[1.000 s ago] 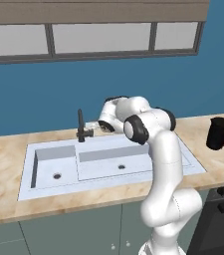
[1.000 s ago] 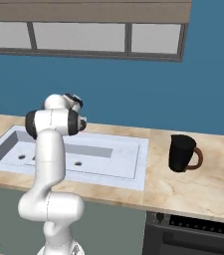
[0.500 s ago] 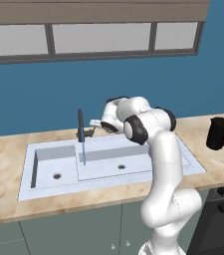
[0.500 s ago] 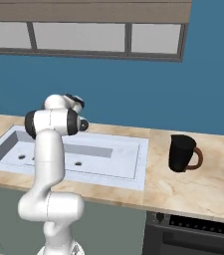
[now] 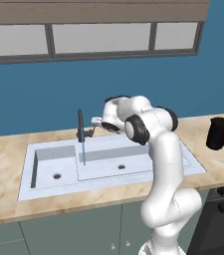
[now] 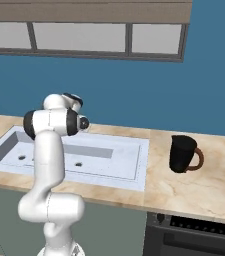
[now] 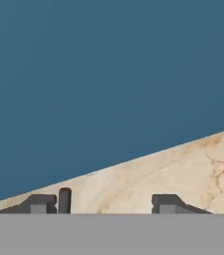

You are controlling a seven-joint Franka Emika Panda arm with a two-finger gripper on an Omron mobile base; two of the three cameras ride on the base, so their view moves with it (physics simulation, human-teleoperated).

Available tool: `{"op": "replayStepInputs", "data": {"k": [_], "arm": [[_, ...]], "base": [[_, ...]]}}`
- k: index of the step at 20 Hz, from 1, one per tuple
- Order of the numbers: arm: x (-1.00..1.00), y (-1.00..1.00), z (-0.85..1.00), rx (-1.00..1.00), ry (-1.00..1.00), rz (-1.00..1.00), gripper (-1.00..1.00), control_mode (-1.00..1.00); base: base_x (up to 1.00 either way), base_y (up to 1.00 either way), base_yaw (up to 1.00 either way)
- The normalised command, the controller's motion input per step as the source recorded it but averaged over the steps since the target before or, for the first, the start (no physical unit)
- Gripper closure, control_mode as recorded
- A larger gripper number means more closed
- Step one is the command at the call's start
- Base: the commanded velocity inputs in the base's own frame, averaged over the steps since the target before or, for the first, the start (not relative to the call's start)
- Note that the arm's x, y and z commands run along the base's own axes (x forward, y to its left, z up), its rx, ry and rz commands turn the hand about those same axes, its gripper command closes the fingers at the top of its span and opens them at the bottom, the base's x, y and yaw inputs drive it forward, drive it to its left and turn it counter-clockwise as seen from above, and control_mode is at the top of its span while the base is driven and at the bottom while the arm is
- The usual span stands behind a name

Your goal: Turn on the sink faucet and place the jug under the water for a few seconds to fill it up.

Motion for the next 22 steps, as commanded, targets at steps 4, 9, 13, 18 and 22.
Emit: {"op": "replayStepInputs", "data": {"k": [4, 9, 13, 18, 22], "arm": [[-0.74, -0.60, 0.59, 0.00, -0.01, -0.20, -1.00, -1.00], [-0.80, -0.49, 0.93, 0.00, 0.00, -0.12, -1.00, -1.00], [-1.00, -0.64, 0.69, -0.05, 0.00, -0.10, -1.00, -1.00], [-1.00, -0.94, 0.53, -0.20, -0.06, -0.06, -1.00, -1.00], [-0.91, -1.00, 0.89, -0.24, -0.01, -0.04, -1.00, -1.00]], "base": [[0.00, 0.00, 0.00], [0.00, 0.00, 0.00], [0.00, 0.00, 0.00], [0.00, 0.00, 0.00], [0.00, 0.00, 0.00]]}}
